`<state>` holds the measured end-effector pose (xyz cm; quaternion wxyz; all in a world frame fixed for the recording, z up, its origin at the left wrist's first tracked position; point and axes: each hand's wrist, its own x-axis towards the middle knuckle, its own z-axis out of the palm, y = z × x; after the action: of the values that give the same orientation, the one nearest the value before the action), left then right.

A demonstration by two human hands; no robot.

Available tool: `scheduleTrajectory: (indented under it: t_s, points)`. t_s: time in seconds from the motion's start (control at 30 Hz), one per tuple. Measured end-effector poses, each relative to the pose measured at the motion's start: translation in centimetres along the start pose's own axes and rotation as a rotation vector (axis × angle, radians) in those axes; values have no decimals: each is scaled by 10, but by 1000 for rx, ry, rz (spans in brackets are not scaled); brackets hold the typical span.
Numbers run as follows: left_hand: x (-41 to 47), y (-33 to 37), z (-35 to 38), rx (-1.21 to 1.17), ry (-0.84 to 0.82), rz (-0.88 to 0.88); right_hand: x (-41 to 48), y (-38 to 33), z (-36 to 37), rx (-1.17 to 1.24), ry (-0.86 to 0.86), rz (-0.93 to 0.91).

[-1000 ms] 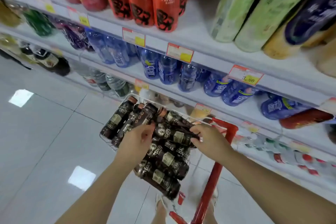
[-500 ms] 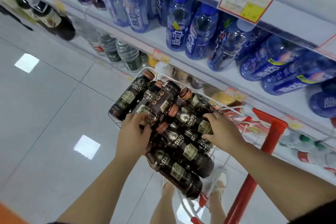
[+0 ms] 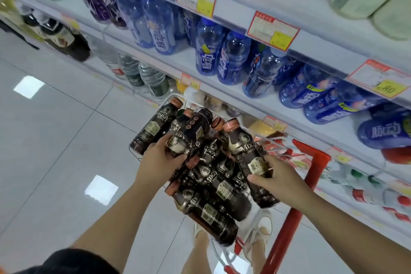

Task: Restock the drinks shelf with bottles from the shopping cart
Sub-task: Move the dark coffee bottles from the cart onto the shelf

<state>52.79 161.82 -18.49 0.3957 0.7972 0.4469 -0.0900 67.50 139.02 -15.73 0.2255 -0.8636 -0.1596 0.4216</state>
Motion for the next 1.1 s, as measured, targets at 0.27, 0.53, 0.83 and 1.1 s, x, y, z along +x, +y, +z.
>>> scheduleTrajectory:
  t_s: [0.27,0.53,0.83,1.1]
  points:
    - [-42,63,-67,-198,298,10,-44,-32,-49,77,109,-72]
    - [-109,177,-125,-403,227,462,-127,-63,-101,278,269,-125]
    - [-213,327,-135,-626,-102,963,-257,-62,-158,572,624,-230]
    - [-311,438,-108,-639,-162,1383,-349,-32,-220,902,919,-370]
